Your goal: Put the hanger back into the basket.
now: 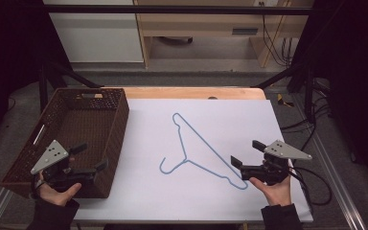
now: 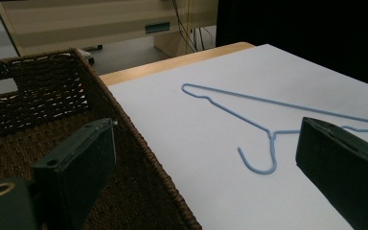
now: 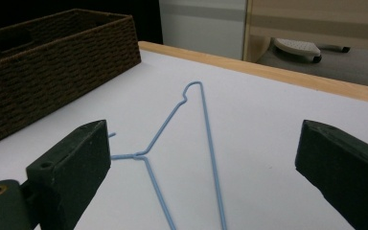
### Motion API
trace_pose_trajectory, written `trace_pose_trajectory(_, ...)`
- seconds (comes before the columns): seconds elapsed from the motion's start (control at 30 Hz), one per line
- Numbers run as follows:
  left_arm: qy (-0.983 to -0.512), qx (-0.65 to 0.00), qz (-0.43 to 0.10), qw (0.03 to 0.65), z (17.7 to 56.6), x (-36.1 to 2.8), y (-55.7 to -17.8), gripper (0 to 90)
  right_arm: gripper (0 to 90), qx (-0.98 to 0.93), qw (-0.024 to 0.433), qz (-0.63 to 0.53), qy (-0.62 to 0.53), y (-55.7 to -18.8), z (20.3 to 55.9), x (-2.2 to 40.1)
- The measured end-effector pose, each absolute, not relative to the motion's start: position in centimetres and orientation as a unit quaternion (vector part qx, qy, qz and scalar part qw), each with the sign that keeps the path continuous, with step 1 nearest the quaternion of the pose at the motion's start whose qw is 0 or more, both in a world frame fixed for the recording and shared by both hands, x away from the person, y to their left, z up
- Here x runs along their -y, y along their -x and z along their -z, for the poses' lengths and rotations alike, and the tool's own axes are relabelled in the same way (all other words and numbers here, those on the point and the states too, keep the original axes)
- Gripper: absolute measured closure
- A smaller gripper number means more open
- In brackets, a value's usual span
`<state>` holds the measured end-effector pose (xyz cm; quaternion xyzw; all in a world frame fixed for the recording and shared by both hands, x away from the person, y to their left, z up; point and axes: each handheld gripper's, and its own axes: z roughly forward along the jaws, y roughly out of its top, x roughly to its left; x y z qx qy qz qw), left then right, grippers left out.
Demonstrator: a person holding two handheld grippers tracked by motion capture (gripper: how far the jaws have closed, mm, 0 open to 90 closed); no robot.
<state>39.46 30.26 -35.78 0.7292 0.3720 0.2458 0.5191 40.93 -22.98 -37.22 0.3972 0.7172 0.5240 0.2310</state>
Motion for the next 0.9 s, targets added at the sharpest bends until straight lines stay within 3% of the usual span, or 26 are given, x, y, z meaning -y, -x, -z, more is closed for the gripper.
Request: trace_pose_trajectory(0.9,-0.730,-0.366,-0.251,0.520,35.8,-30.3,-39.5,6.5,12.2,-0.813,0.176,-0.436,-0.343,-46.3,39.6,13.4)
